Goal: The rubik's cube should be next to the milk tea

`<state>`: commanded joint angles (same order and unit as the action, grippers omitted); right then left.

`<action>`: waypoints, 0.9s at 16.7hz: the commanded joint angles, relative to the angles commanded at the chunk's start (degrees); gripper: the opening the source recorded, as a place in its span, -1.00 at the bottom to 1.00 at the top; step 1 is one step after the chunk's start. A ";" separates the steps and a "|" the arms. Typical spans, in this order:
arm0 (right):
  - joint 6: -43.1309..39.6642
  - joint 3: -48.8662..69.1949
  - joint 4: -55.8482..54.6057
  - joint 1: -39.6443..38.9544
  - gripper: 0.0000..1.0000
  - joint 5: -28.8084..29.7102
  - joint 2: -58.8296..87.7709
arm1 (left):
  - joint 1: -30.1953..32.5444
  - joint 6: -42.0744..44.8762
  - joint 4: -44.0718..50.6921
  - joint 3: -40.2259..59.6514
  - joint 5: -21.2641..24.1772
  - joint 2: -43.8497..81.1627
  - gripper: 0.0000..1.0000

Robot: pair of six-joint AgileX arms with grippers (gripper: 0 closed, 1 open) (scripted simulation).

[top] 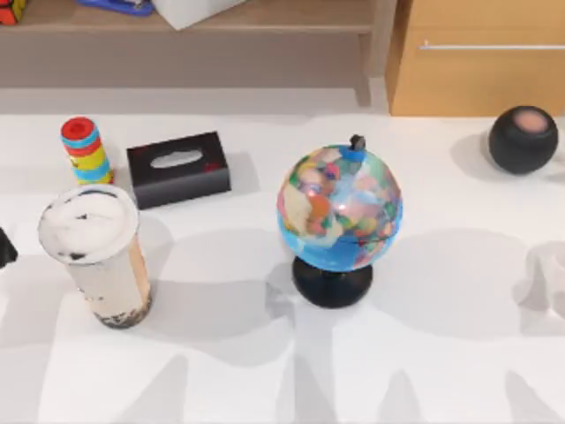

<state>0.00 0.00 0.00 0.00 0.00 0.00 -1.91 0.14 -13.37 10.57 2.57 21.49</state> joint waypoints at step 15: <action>0.00 0.00 0.00 0.00 1.00 0.00 0.00 | -6.33 0.60 -43.26 34.28 8.04 80.37 1.00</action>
<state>0.00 0.00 0.00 0.00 0.00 0.00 -8.24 0.74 -56.63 44.85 10.61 101.86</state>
